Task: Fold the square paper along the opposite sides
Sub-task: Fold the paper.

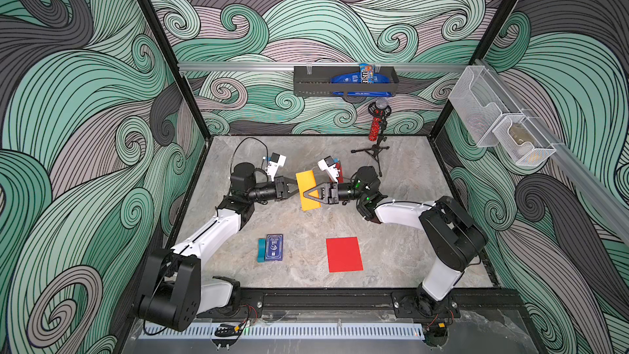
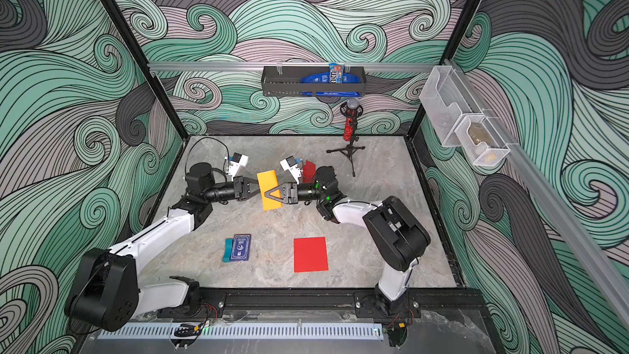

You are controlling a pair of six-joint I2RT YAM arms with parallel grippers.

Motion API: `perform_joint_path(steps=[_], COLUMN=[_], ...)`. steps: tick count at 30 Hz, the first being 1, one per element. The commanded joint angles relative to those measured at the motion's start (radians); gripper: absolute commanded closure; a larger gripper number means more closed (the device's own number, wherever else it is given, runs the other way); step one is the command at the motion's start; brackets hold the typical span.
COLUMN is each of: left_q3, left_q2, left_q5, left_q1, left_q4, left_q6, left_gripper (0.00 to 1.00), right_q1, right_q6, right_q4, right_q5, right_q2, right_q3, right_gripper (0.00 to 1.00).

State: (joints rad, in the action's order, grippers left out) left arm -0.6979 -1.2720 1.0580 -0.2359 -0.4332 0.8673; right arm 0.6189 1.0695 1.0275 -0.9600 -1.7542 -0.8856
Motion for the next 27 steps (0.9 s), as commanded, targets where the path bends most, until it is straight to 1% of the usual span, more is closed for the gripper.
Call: perform_joint_path(steps=[1,10,14,17,19,23,27], left_q3=[-0.008,-0.005,-0.005,-0.005,-0.004,-0.005,-0.002], left_q2=[0.021,0.023,0.027,0.029,0.03,0.032,0.031], left_q5=[0.005,-0.004,-0.007,-0.009,-0.009,-0.009,-0.01], left_q1=[0.004,0.005,0.004,0.006,0.006,0.006,0.006], left_q4=[-0.004,0.007,0.016,0.019,0.021,0.021,0.022], left_q6=[-0.018,-0.028,-0.036,-0.039,-0.039,-0.039,-0.042], left_gripper=[1.0,1.0,1.0,1.0,1.0,1.0,1.0], right_q1=[0.006,0.007,0.007,0.008,0.007,0.007,0.007], right_q6=[0.012,0.026,0.029,0.029,0.029,0.031,0.034], right_q4=[0.039,0.054,0.057,0.058,0.059,0.058,0.06], right_q5=[-0.011,-0.013,-0.013,-0.014,-0.013,-0.014,-0.014], right_q2=[-0.015,-0.018,-0.018,-0.019,-0.019,-0.02,-0.022], right_q3=[-0.031,-0.029,-0.029,-0.029,-0.03,-0.03,-0.033], right_gripper=[0.87,0.86,0.84,0.84,0.84,0.88,0.9])
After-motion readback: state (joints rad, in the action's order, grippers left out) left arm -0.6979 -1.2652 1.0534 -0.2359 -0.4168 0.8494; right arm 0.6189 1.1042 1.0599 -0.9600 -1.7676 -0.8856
